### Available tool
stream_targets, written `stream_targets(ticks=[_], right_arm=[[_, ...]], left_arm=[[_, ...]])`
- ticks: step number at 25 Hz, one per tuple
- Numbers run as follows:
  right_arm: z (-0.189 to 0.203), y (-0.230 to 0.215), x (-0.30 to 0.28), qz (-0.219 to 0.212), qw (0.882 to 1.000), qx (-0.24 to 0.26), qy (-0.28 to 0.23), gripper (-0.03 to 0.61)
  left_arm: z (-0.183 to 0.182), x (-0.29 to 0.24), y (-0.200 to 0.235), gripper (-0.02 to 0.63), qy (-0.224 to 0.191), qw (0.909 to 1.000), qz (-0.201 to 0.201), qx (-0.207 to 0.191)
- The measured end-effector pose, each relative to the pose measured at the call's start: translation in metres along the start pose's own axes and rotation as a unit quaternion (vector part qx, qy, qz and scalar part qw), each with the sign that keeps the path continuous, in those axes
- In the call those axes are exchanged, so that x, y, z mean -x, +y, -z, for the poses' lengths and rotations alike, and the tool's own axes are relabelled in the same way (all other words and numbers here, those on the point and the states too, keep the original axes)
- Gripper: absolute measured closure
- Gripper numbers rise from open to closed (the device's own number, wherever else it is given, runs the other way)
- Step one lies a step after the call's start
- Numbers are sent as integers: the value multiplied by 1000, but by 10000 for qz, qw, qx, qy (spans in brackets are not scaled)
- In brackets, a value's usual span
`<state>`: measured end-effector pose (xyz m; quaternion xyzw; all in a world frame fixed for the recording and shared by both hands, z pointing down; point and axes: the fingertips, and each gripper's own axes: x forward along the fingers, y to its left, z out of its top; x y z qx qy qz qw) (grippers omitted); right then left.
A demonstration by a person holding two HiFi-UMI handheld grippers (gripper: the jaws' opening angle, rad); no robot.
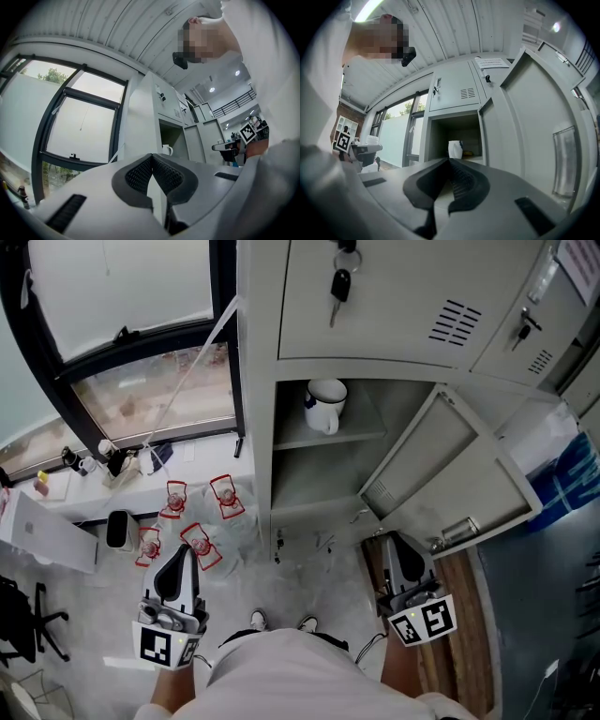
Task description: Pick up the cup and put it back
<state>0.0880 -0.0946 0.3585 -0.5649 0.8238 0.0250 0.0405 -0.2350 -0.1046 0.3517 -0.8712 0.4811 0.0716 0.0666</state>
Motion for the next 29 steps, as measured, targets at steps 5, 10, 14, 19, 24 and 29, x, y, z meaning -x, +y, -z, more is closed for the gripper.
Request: stream_targets(ticks=[5,10,14,19,24,29], right_arm=[[0,2,2,39,9999,99,21,561],[-1,4,3,55,9999,132,27,561],[0,3,2,66,9998,157,37,561],[-2,2,0,75,9998,193,28,561],[-3,0,-1,59,9997,219,24,561],[1,-1,-1,34,9998,187,82,561]], left_arm=[[0,-1,1,594,-2,10000,38,22],[1,-3,1,594,-15,10000,73,26],[2,-8,1,592,-47,10000,72,46],[1,-13,-3,592,-104,9999,108,68],[1,-17,-6,592,-117,9998,124,89],[5,-20,-9,592,-62,9998,146,111]])
